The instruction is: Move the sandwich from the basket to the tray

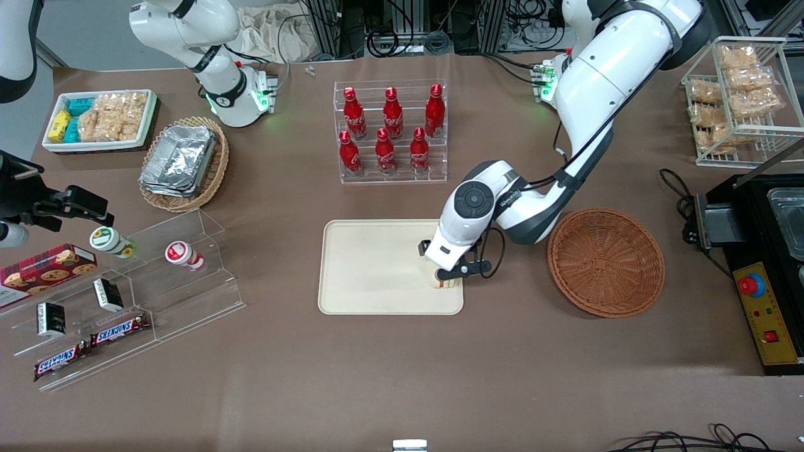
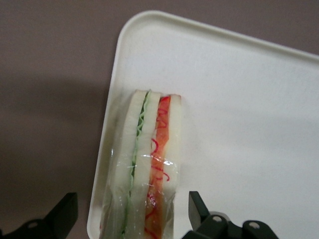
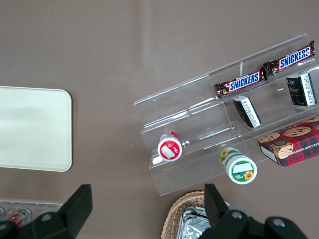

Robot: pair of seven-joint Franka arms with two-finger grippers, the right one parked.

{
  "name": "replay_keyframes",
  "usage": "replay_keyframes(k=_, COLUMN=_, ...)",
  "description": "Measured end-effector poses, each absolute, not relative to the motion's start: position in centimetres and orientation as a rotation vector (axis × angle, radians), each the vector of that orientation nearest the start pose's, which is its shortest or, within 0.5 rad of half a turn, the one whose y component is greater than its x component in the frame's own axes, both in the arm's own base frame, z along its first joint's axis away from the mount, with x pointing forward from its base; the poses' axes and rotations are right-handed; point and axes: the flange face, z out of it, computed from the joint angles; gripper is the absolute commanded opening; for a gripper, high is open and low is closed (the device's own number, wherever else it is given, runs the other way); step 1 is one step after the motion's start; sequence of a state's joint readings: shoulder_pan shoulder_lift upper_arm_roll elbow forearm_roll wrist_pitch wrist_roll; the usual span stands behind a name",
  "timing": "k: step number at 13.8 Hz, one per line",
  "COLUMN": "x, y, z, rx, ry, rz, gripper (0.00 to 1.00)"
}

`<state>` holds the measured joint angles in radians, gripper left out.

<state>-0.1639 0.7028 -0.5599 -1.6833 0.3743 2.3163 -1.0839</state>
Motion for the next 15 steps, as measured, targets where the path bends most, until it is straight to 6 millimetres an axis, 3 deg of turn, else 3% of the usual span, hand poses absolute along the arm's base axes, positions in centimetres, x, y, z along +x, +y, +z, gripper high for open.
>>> replay_keyframes(k=3, x=55.9, y=-40.1, z=30.4, rx=-3.170, ry=-0.385, rz=-0.066, gripper=1.00)
replay_keyframes(k=5, x=57.1, y=-36.9, z=35.5, rx=-3.121, ry=-0.379, rz=-0.127, gripper=1.00)
replay_keyframes(k=7, x=58.5, y=-32.9, z=39.2, rx=-3.104, ry=-0.394, rz=-0.131, gripper=1.00)
replay_keyframes(k=9, x=59.1, y=-30.2, z=41.3, rx=-3.109, ry=-0.382, rz=-0.095, gripper=1.00)
replay_keyframes(k=13, x=59.0, y=-26.9, z=43.9, rx=-3.124, ry=-0.320, rz=0.012, gripper=1.00)
replay_keyframes(k=15, x=59.1, y=-23.6, z=46.5, rx=-3.136, ry=-0.318, rz=0.037, gripper=1.00)
